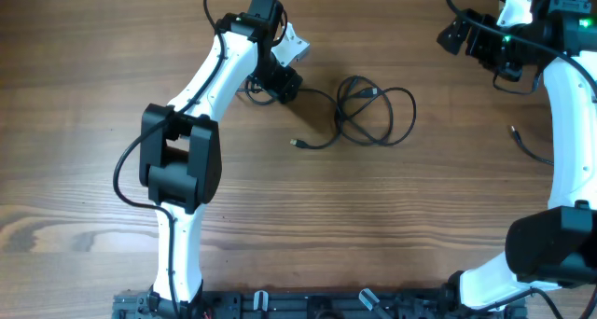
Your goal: Untangle cables
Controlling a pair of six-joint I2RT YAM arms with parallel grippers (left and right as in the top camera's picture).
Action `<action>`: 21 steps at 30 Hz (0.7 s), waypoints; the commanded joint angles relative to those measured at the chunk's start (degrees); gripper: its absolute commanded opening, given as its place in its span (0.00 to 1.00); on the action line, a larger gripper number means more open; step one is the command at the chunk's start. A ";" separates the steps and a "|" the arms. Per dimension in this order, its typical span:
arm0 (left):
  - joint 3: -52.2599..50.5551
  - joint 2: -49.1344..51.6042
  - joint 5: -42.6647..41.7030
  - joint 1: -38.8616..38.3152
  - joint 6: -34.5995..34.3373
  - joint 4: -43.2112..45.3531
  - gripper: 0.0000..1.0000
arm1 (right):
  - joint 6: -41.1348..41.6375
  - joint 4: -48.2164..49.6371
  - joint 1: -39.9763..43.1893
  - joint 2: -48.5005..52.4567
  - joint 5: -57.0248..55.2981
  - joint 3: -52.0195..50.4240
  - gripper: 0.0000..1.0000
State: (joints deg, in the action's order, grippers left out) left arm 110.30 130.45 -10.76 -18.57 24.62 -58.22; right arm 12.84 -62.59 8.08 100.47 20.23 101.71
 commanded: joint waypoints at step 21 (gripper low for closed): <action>4.46 -29.70 -1.20 0.42 -21.29 4.70 0.04 | 0.66 1.57 -3.34 1.05 -0.94 -0.11 1.00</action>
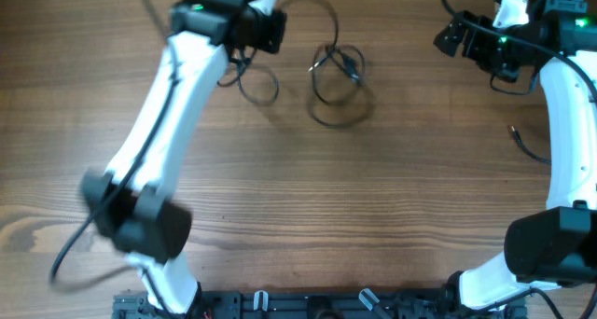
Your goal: Untangle cables
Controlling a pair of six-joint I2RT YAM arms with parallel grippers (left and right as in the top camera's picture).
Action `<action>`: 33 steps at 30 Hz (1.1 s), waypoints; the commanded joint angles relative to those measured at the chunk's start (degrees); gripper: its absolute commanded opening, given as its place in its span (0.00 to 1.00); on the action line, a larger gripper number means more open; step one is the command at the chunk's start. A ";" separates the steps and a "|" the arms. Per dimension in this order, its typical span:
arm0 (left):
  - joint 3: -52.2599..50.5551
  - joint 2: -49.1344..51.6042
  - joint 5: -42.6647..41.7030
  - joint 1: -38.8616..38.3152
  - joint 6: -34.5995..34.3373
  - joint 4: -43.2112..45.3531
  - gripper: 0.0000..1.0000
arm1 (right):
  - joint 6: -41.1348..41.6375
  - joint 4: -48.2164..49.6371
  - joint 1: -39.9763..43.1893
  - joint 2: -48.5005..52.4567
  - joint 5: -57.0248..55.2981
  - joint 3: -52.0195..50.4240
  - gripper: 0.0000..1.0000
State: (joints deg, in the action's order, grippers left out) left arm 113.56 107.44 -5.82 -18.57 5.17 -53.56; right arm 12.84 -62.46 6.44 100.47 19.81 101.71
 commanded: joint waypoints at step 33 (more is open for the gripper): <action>1.16 -15.76 -53.94 16.63 -48.35 21.59 0.04 | -17.46 7.30 -14.34 3.37 29.59 -0.20 0.96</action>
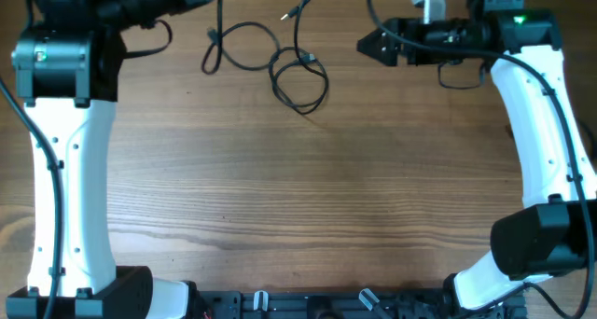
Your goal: Untangle cables
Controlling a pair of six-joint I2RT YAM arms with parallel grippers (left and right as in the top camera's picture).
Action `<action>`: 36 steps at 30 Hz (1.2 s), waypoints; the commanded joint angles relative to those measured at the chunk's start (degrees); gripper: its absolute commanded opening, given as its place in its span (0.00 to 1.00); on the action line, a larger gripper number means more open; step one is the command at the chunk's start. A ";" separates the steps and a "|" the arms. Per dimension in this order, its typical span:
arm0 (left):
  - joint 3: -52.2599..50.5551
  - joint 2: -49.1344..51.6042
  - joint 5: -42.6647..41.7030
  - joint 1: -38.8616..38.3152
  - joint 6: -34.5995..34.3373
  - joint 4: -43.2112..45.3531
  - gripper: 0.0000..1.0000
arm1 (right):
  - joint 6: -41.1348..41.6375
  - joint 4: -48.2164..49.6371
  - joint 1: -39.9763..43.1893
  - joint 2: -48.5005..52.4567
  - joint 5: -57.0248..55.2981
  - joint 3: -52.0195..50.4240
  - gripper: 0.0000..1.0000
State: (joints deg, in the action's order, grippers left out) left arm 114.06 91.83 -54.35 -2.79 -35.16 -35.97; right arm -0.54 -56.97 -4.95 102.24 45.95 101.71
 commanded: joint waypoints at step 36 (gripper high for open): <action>0.66 -0.20 9.60 9.51 -31.52 31.52 0.04 | 5.11 13.53 -14.84 15.54 -7.63 -1.53 0.04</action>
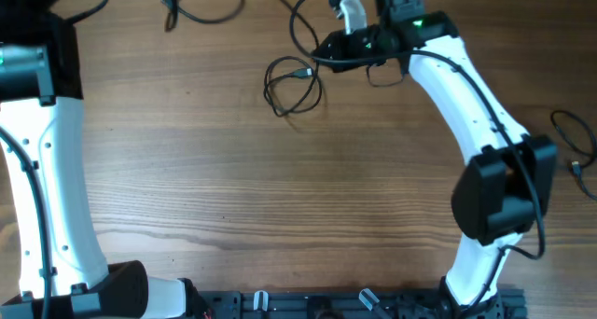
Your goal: Untangle cables
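Note:
A black cable lies along the table's far side. One small coil with a plug at its top rests on the wood. A larger loop rises from it toward the far edge. A separate strand with a plug end lies at the top left. My right gripper reaches in from the right and sits just right of the coil, against the larger loop. Whether its jaws hold the cable cannot be made out. The left arm stands along the left edge, with its gripper out of frame.
Another black cable curls at the right edge of the table. The right arm's elbow hangs over the right half. A black rail runs along the near edge.
The right gripper has moved left and now sits beside the coil. The left arm has drawn back further, its gripper now out of view. The left strand lies higher, at the far edge.
First the left gripper was at the left end of a tangled cable in the table's middle, with the right arm away at the far right. Then the cable lay further up and left, near the far edge. Later the right gripper came in; it now sits beside the coil.

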Controlling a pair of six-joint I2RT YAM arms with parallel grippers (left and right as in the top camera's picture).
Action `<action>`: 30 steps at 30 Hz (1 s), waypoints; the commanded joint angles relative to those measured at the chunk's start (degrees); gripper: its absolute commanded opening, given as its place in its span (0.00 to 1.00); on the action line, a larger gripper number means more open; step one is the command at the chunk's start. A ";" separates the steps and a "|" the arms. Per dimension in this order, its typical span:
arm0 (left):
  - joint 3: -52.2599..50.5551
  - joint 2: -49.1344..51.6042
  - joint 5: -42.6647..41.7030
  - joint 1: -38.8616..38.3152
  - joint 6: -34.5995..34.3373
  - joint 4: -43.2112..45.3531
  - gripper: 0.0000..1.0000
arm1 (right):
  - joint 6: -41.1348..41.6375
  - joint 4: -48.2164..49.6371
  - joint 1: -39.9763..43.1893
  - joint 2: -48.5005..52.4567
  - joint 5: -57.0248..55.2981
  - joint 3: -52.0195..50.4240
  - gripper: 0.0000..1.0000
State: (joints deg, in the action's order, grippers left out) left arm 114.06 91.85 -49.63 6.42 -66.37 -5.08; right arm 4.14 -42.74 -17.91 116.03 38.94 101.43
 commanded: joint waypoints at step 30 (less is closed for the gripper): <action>0.59 8.13 9.01 -10.93 2.86 -28.81 0.04 | 17.33 -2.73 -2.36 -10.60 11.32 -2.01 0.99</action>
State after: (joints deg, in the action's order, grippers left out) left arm 114.39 99.88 -40.64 -3.66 -57.19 -34.59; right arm 16.36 -47.20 -20.08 105.75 45.74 98.83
